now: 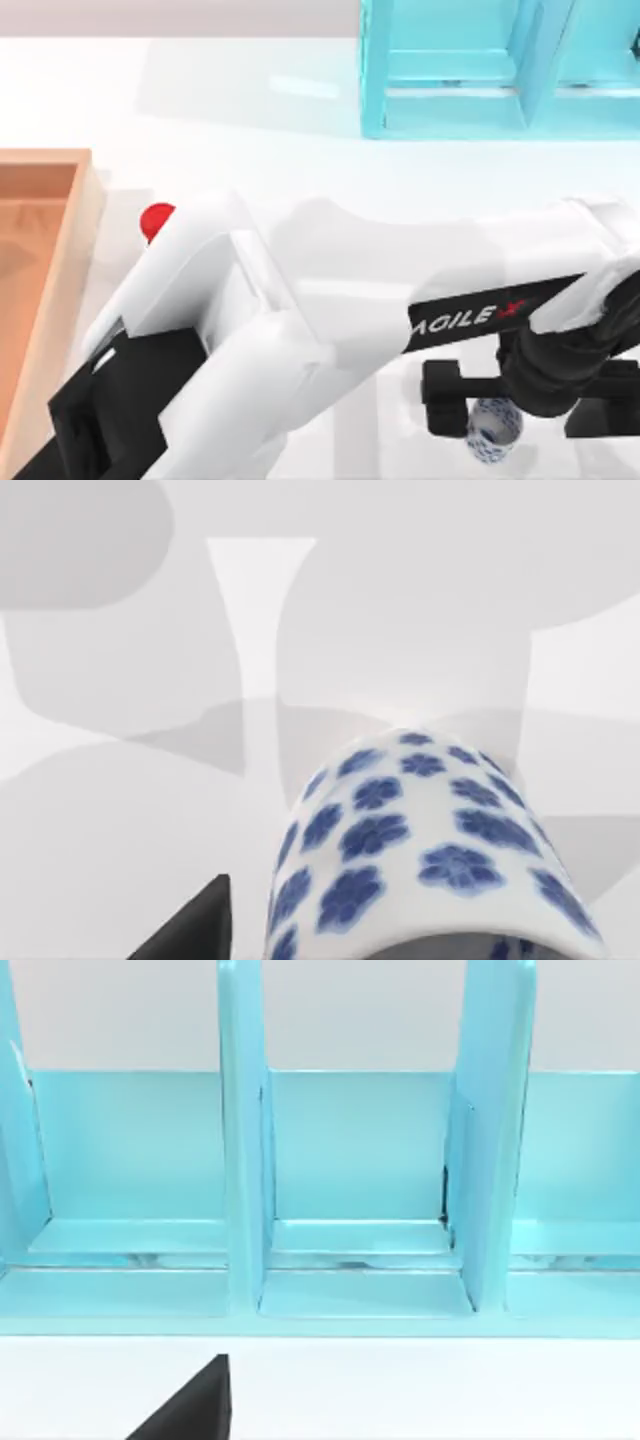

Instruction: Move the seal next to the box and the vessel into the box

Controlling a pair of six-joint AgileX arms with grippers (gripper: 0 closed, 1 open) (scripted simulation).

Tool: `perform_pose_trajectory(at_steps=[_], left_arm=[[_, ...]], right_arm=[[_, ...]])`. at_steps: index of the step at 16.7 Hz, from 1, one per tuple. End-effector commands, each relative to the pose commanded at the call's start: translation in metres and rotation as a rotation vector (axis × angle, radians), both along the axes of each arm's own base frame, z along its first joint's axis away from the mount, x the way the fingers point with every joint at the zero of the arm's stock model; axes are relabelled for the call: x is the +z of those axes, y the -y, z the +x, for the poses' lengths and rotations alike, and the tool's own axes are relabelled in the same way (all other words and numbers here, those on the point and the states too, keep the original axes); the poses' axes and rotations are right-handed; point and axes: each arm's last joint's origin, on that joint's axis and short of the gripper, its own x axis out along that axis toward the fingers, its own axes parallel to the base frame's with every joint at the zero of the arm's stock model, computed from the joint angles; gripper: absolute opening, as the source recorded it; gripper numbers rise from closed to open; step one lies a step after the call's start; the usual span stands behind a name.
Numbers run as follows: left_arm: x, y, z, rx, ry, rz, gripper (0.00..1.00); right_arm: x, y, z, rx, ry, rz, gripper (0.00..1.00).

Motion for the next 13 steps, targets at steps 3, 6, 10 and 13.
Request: perform_pose_trajectory(at_steps=[3,6,10,13], left_arm=[[0.0000,0.0000,0.0000,0.000,0.000,0.000,0.77],[0.0000,0.0000,0.0000,0.000,0.000,0.000,0.55],[0.0000,0.0000,0.0000,0.000,0.000,0.000,0.25],[0.0000,0.0000,0.0000,0.000,0.000,0.000,0.02]], right_arm=[[0.0000,0.0000,0.0000,0.000,0.000,0.000,1.00],[0.0000,0.0000,0.0000,0.000,0.000,0.000,1.00],[0.0000,0.0000,0.0000,0.000,0.000,0.000,1.00],[0.0000,0.0000,0.0000,0.000,0.000,0.000,1.00]])
